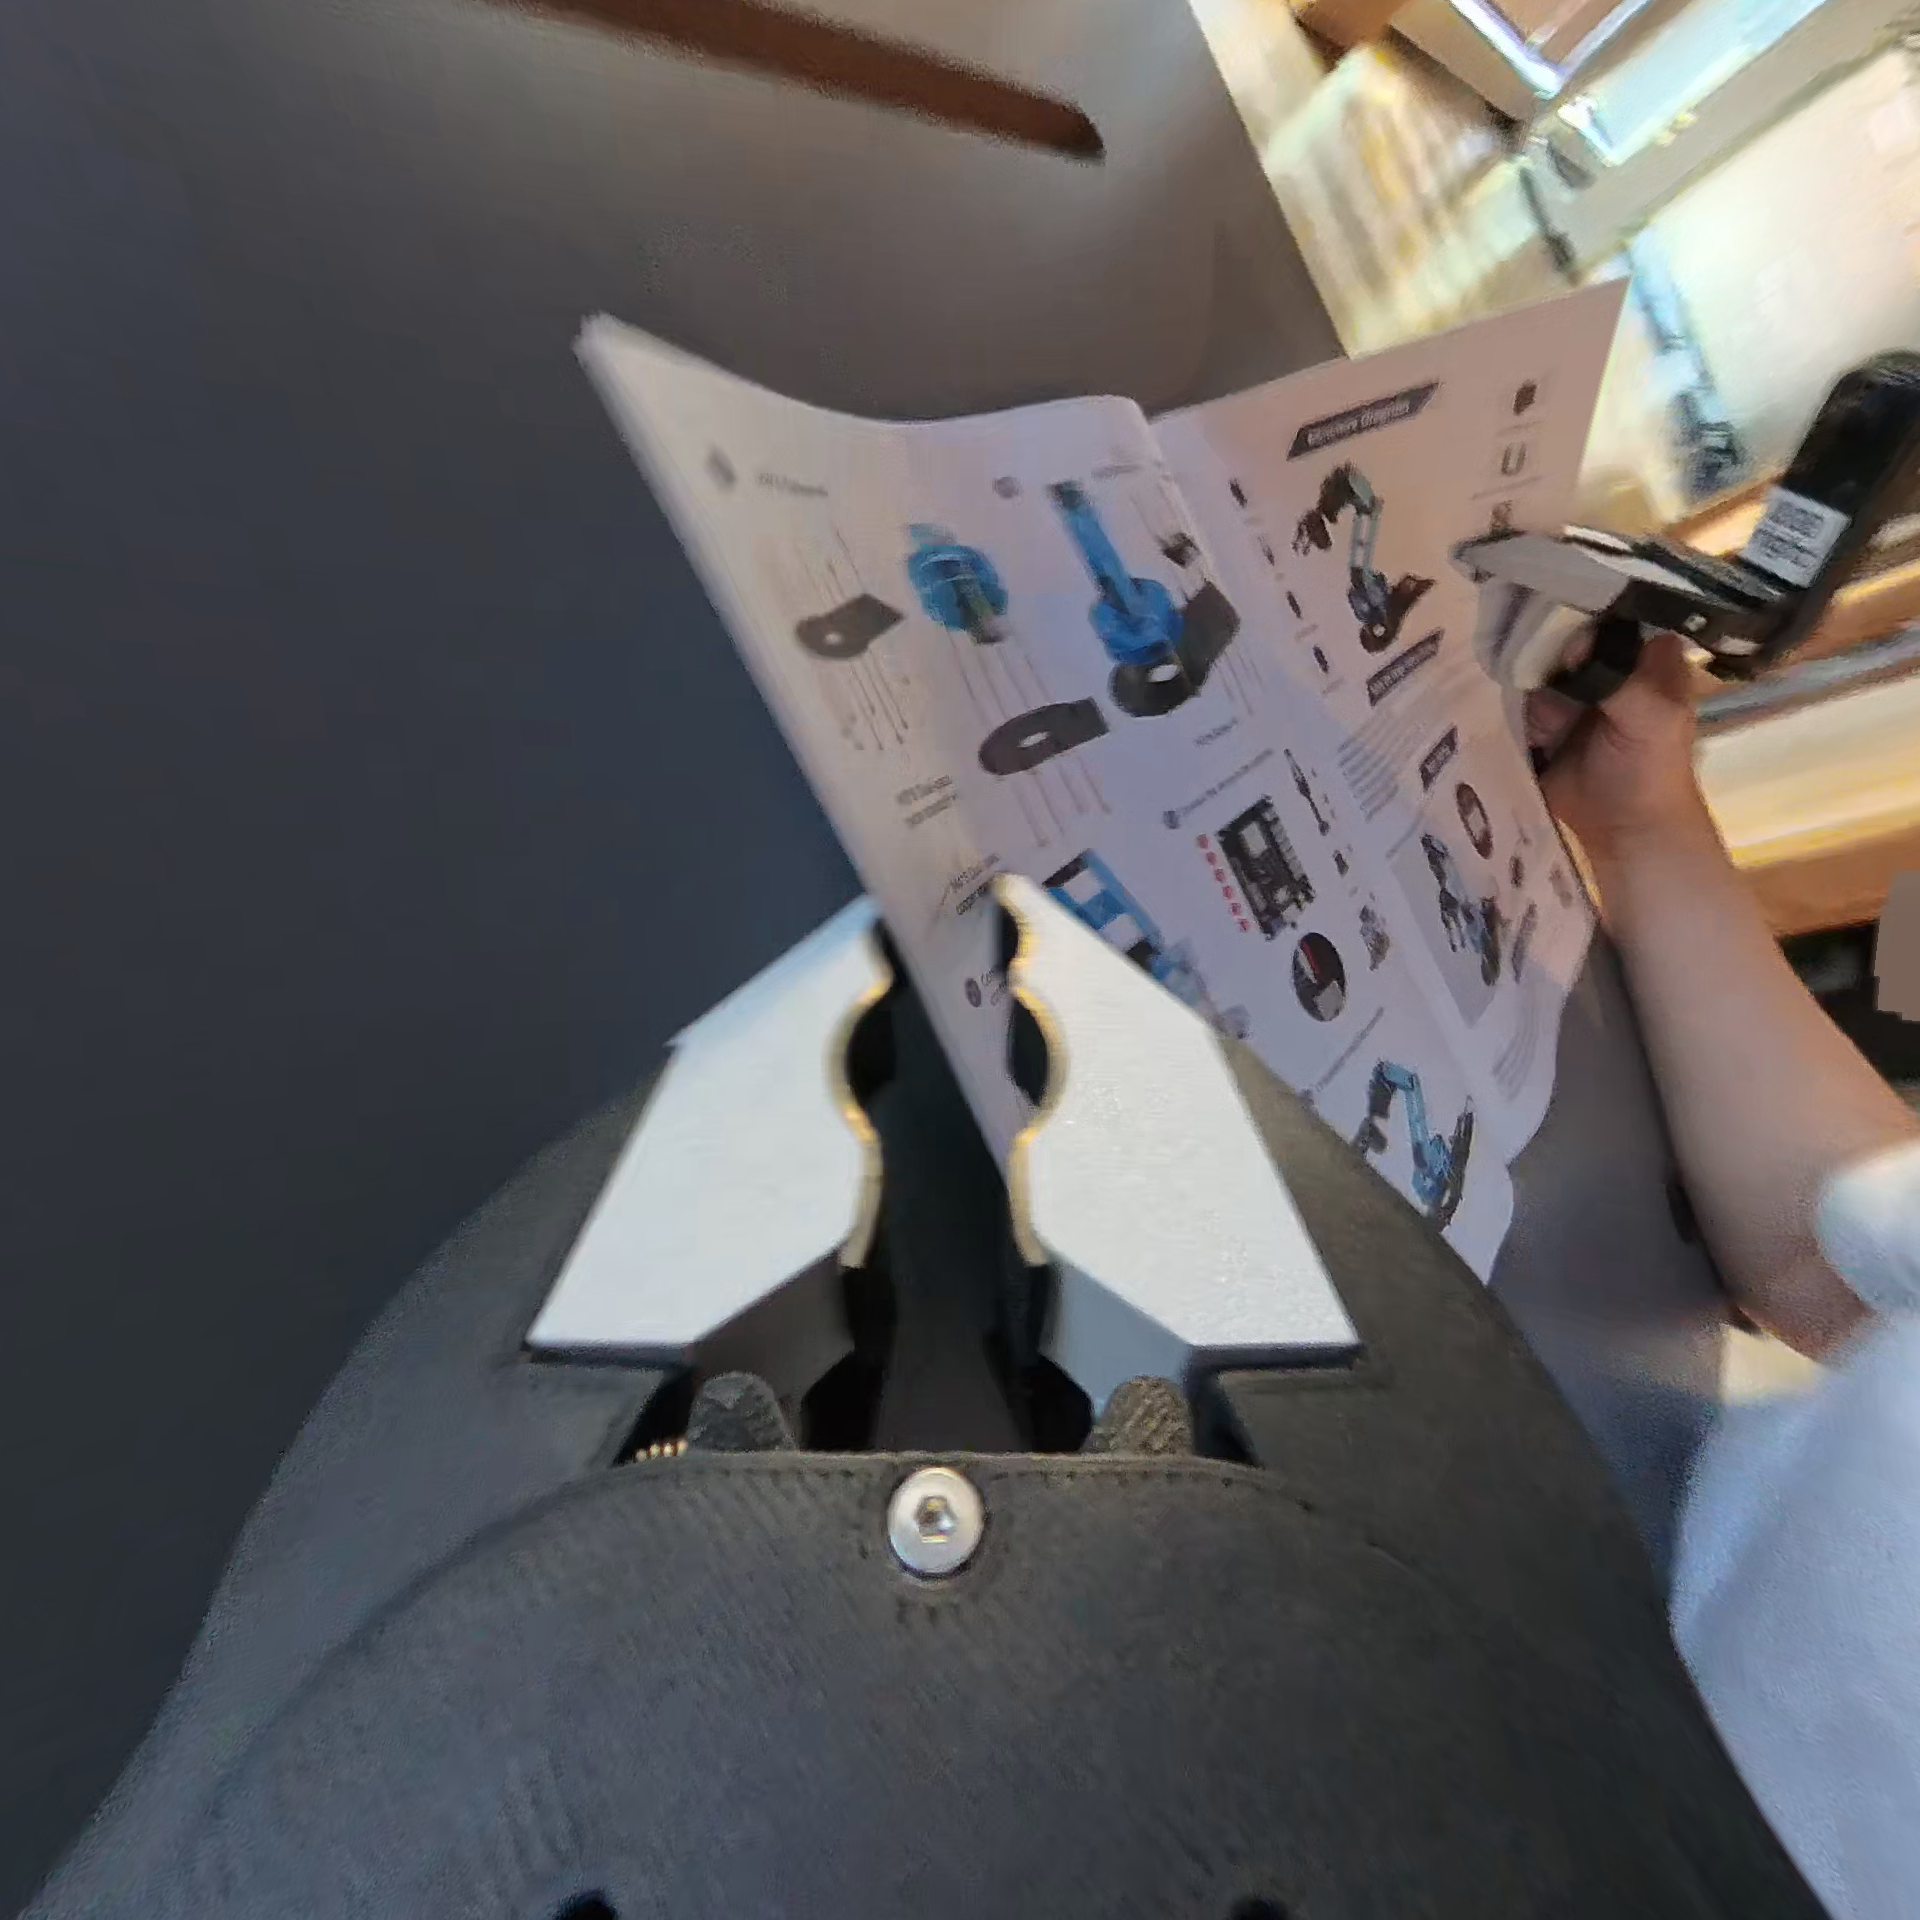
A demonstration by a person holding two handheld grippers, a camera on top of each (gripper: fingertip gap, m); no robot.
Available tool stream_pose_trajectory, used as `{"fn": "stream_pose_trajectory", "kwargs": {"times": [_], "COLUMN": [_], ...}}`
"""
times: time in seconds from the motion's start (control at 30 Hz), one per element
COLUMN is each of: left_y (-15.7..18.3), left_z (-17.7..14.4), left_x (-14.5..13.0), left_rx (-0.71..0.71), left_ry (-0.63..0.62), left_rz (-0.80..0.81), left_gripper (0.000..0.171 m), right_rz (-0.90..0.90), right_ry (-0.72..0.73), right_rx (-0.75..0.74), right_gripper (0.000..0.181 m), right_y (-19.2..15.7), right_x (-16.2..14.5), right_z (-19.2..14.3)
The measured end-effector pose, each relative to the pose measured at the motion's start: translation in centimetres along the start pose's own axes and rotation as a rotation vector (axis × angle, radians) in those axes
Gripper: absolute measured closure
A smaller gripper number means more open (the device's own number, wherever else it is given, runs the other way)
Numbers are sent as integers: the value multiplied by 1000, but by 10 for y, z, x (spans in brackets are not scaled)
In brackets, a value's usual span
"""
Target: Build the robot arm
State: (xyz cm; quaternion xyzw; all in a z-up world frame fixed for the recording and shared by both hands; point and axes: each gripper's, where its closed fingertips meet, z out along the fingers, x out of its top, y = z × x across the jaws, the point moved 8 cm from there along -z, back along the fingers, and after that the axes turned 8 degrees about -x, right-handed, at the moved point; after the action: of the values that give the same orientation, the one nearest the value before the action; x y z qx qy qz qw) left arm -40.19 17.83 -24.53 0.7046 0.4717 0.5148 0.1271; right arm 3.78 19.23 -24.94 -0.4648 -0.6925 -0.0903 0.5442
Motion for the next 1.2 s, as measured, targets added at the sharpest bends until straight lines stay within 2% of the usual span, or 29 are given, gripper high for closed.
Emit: {"fn": "stream_pose_trajectory", "kwargs": {"times": [0.07, 0.1, 0.17, 0.23, 0.33, 0.43, 0.5, 0.57, 0.67, 0.73, 0.83, 0.9, 1.0, 1.1, 1.2], "left_y": [3, 9, 31, 63, 110, 137, 145, 143, 127, 112, 103, 100, 83, 58, 27], "left_z": [-6, -14, -37, -62, -115, -205, -281, -360, -479, -555, -645, -686, -725, -742, -753], "left_x": [13, 21, 34, 38, 18, -31, -84, -149, -253, -314, -377, -396, -407, -403, -392], "left_rx": [43, 77, 131, 109, 64, 164, 258, 378, 558, 678, 696, 661, 668, 634, 600], "left_ry": [24, 49, 117, 170, 223, 311, 399, 460, 473, 441, 493, 582, 598, 584, 540], "left_rz": [31, 62, 129, 175, 249, 347, 395, 408, 369, 288, 157, 148, 153, 149, 128], "left_gripper": [132, 128, 125, 124, 129, 135, 137, 138, 137, 138, 142, 145, 146, 151, 153], "right_rz": [-36, -69, -143, -232, -314, -424, -530, -639, -696, -692, -628, -645, -651, -628, -585], "right_ry": [28, 40, 80, 151, 372, 448, 435, 397, 415, 439, 316, 226, 212, 120, 80], "right_rx": [-73, -116, -206, -303, -417, -469, -460, -461, -451, -334, -88, -5, 74, 126, 141], "right_gripper": [171, 160, 137, 121, 124, 125, 124, 122, 123, 142, 142, 145, 149, 148, 149], "right_y": [2, 2, 1, -6, -53, -146, -226, -308, -428, -501, -595, -643, -697, -725, -733], "right_x": [4, 6, 10, 20, 55, 73, 65, 39, -19, -57, -92, -102, -102, -104, -104], "right_z": [1, 1, 0, -10, -43, -56, -47, -31, 0, 35, 102, 135, 170, 204, 240]}}
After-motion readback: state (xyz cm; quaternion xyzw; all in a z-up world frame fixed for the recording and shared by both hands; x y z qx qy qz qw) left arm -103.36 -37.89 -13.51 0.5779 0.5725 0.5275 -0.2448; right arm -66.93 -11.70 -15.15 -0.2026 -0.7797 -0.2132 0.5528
